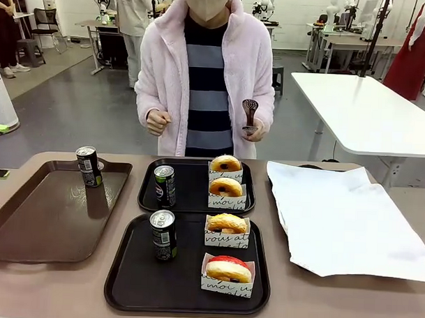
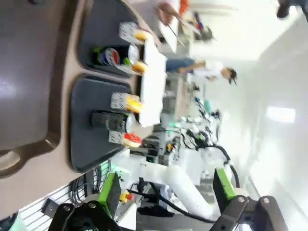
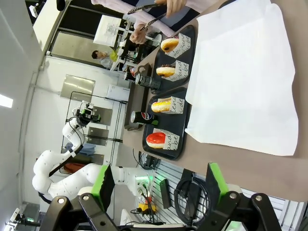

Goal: Set up donuts and drinks on trays.
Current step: Pick up one Pepsi coke from the Handle tray and place it on the Flat Tray without a Pepsi coke.

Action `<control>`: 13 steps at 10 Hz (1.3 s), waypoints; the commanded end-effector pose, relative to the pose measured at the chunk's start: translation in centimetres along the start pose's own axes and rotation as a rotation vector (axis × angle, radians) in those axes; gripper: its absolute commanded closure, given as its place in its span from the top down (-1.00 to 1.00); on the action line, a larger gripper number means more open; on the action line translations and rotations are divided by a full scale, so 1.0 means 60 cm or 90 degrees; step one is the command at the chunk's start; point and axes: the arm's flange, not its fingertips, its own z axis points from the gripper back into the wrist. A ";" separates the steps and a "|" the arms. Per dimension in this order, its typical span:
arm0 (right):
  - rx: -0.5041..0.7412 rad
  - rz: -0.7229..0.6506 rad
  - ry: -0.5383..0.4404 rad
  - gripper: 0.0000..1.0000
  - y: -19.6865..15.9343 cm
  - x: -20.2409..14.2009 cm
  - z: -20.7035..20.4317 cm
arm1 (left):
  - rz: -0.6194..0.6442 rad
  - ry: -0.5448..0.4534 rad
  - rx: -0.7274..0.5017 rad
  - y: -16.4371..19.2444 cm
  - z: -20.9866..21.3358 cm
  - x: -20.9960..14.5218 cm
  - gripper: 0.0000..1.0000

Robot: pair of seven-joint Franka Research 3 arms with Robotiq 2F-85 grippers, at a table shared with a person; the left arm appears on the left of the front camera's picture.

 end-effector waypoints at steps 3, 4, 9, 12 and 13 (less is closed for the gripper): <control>0.018 0.009 -0.011 1.00 0.002 0.004 -0.002 | -0.100 0.060 -0.043 0.050 0.020 0.033 1.00; 0.018 0.009 -0.011 1.00 0.002 0.004 -0.002 | -0.122 0.051 -0.026 0.052 0.032 0.025 1.00; 0.018 0.009 -0.011 1.00 0.002 0.004 -0.002 | -0.124 0.001 0.077 0.032 0.075 0.022 1.00; 0.018 0.009 -0.011 1.00 0.002 0.004 -0.002 | -0.124 0.026 0.020 0.042 0.074 0.030 1.00; 0.018 0.009 -0.011 1.00 0.002 0.004 -0.002 | -0.124 0.026 0.020 0.042 0.074 0.030 1.00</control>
